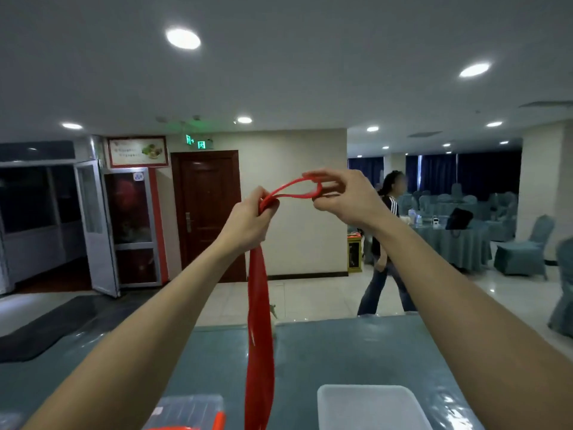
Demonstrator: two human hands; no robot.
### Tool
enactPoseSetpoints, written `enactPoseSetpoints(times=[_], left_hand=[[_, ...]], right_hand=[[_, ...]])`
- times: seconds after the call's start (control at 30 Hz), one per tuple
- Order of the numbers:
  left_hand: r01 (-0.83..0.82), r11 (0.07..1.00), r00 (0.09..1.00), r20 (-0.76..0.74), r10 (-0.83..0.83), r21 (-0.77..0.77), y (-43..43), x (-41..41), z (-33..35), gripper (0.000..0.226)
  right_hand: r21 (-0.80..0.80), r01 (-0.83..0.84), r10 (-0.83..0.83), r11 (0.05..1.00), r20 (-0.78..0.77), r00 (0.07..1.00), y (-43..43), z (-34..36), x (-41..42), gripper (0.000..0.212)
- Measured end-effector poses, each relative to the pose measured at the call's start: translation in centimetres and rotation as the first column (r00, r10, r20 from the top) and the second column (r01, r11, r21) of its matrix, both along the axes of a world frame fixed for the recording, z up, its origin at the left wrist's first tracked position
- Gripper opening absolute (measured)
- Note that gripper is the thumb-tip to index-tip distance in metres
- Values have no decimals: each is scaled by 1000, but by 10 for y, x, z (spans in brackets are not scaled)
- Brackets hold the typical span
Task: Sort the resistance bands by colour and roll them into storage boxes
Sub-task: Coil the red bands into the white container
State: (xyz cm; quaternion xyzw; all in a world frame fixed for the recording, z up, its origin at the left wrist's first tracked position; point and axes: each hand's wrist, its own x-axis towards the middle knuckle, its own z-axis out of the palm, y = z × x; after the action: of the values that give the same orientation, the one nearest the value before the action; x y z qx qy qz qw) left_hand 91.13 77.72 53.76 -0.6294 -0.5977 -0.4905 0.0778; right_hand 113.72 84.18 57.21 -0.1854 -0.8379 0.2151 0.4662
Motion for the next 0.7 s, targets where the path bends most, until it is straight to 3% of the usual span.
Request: enactPoseSetpoints(times=[0.1,0.2,0.3,0.4,0.5,0.57,0.63,0.7], left_hand=[[-13,1000,1000,-12,14,20,10,7,-6,13],[49,998,995,-84,-52,-36,21,27,-23,6],[76,997,992,-103,-77,-17,29,46,-30,8],[113,976,974,-175,-146,-185,30,55,-38,17],[200,910,958,-122,-259,-364,24,71,-57,40],[232,900,962,-49,-268,-369,21,84,-73,44],[240,913,966,-10,-258,-331,18,96,-90,41],[277,900,960,50,-277,-336,14,104,-108,36]], right_hand=[[-356,-212,237,910,29,971,10,-12,21,35],[-548,-178,158,817,-83,984,26,-34,33,40],[-753,-224,244,618,-87,966,44,-58,52,48],[-813,-330,268,479,-223,937,61,-74,74,42],[-805,-377,241,459,-295,925,75,-84,93,20],[-809,-333,255,484,-234,938,79,-97,103,10],[-798,-236,266,555,-99,959,83,-115,114,15],[-805,-207,306,555,-33,951,85,-137,125,19]])
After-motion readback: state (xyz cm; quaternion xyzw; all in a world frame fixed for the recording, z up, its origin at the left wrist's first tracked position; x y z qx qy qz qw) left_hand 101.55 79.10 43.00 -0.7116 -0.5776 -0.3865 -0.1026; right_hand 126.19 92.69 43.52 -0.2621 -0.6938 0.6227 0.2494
